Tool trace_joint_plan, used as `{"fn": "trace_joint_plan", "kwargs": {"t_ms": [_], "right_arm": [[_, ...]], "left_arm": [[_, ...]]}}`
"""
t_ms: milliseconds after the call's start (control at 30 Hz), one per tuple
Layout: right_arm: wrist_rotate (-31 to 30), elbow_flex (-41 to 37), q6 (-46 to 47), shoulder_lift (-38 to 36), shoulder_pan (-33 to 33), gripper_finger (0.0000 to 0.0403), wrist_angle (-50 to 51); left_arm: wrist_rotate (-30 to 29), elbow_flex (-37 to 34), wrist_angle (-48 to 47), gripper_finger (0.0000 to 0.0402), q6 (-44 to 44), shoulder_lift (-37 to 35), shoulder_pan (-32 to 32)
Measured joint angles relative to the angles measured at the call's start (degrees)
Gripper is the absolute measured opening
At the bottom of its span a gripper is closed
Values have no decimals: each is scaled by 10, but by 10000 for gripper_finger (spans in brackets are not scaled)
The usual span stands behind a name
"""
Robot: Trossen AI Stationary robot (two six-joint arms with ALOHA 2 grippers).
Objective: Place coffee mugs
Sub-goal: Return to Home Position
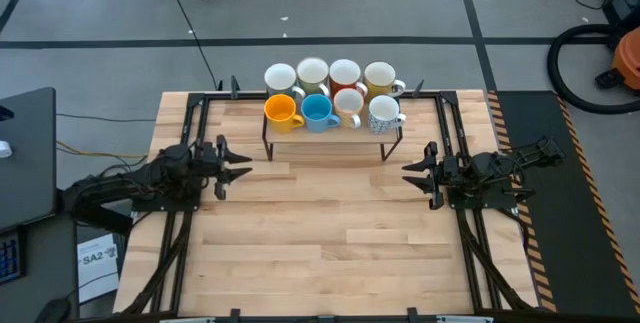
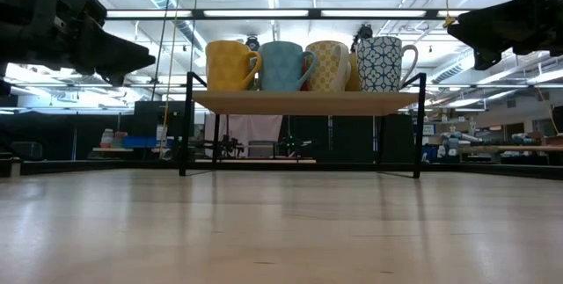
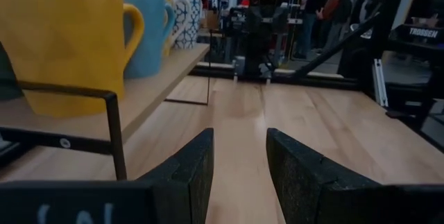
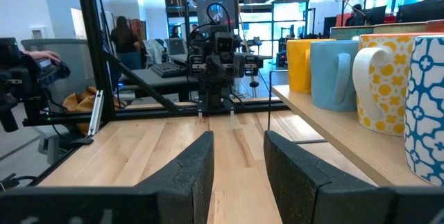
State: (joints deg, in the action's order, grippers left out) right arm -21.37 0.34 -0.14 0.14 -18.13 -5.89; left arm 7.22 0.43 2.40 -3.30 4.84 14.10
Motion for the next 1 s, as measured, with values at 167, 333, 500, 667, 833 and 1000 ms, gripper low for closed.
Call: {"fn": "trace_joint_plan", "kwargs": {"t_ms": [167, 333, 500, 667, 833, 1000], "right_arm": [[0, 0, 0, 0, 0, 132, 0], [0, 0, 0, 0, 0, 132, 0], [0, 0, 0, 0, 0, 132, 0], [0, 0, 0, 0, 0, 132, 0], [0, 0, 0, 0, 0, 132, 0], [0, 0, 0, 0, 0, 132, 0]], "left_arm": [[-22, 0, -4, 139, 1, -26, -12], [-37, 0, -7, 139, 1, -43, -15], [-48, 0, -10, 139, 1, -46, -15], [-49, 0, -10, 139, 1, -46, -22], [-49, 0, -10, 139, 1, -46, -36], [-49, 0, -10, 139, 1, -46, -36]]}}
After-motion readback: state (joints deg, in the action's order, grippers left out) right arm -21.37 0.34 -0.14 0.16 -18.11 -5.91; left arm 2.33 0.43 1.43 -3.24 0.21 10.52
